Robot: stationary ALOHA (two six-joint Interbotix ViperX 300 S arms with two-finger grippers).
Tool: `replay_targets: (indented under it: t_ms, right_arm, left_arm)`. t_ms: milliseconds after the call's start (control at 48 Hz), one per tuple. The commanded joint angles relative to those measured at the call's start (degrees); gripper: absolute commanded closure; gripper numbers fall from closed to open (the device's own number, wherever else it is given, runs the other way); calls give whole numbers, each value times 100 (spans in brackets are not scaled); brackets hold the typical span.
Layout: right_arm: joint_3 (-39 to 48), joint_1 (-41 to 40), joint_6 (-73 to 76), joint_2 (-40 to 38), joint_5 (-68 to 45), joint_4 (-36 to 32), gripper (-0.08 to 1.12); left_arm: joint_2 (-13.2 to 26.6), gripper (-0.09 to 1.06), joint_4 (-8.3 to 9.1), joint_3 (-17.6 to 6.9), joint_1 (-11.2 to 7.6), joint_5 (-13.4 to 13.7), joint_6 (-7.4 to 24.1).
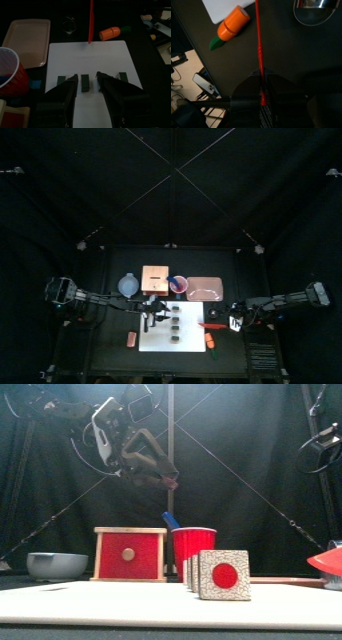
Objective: Place sushi on board then cut the sushi with the knife then place the pieces on the plate
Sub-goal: Place the 4 sushi pieces on the plate
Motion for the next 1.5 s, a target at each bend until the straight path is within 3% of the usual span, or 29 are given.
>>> replay_targets:
  t_ms: [21, 146, 417, 542, 708, 875, 1146, 1312, 1500]
  right_arm:
    - [53, -141, -18, 18, 18, 44, 62]
    - [167, -281, -26, 18, 0, 88, 57]
    - [149, -387, -26, 0, 18, -18, 31]
    - [0, -404, -18, -9, 167, -246, 27]
    - [-299, -466, 9, 53, -211, -1230, 27]
    - [-633, -466, 9, 290, -1283, -2171, 26]
    - [-896, -606, 18, 1494, -3445, -3489, 26]
    - [-1125, -721, 18, 2364, -4482, -3542, 26]
    - [-1608, -721, 9, 3226, -4658, -3533, 26]
  left_arm:
    - [-53, 21, 9, -18, 62, -167, 0]
    - [-44, 21, 18, 0, 114, -185, 9]
    - [-53, 21, 70, 26, 211, -193, 18]
    - [-88, 21, 114, 70, 246, -193, 18]
    - [-132, 21, 123, 211, 378, -211, 18]
    - [-176, 22, 114, 387, 439, -211, 0]
    - [-255, 22, 105, 642, 510, -211, 9]
    - [-369, 22, 97, 809, 554, -211, 0]
    - [-492, 22, 97, 949, 598, -202, 9]
